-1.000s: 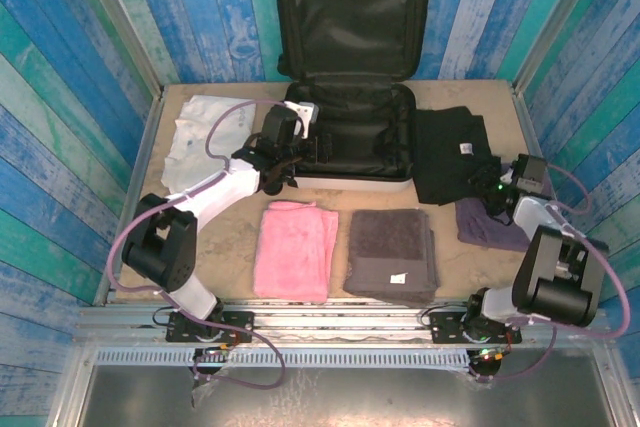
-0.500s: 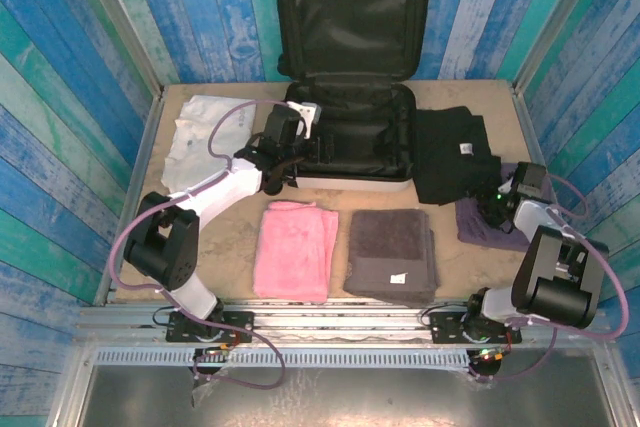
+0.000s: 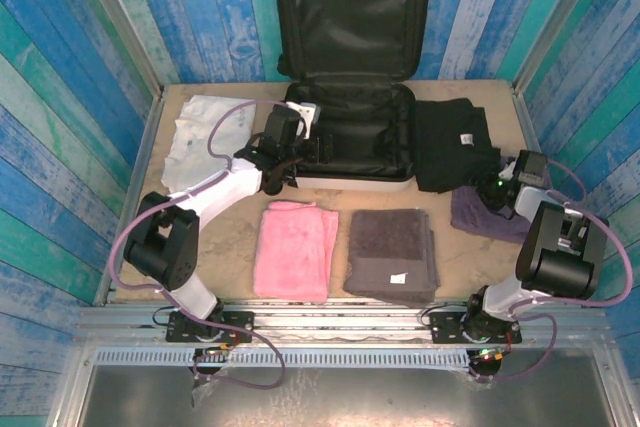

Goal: Pack the luggage

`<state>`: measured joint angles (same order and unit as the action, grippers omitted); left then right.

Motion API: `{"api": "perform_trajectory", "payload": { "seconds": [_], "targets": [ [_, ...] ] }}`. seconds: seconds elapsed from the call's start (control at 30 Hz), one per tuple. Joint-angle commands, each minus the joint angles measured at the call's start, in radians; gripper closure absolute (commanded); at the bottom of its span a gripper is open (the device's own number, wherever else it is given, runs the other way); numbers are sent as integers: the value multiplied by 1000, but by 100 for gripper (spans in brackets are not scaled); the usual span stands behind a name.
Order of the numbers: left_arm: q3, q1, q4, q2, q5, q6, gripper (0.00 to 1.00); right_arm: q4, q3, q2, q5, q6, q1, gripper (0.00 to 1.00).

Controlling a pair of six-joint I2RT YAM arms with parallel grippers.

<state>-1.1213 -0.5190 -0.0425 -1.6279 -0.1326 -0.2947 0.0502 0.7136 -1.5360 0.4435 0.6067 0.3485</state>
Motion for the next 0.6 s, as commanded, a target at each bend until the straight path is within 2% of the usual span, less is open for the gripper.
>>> {"api": "perform_trajectory", "payload": {
  "seconds": [0.0,0.2,0.57],
  "targets": [
    [-21,-4,-19,-29,6,9,7,148,37,25,-36,-64,0,39],
    [-34,-7,-19,-35,-2,3,7,255,93,78,-87,-117,15,28],
    [-21,-22,-17,-23,4,-7,7,345,260,-50,-68,-232,76,17]
  ]
}}
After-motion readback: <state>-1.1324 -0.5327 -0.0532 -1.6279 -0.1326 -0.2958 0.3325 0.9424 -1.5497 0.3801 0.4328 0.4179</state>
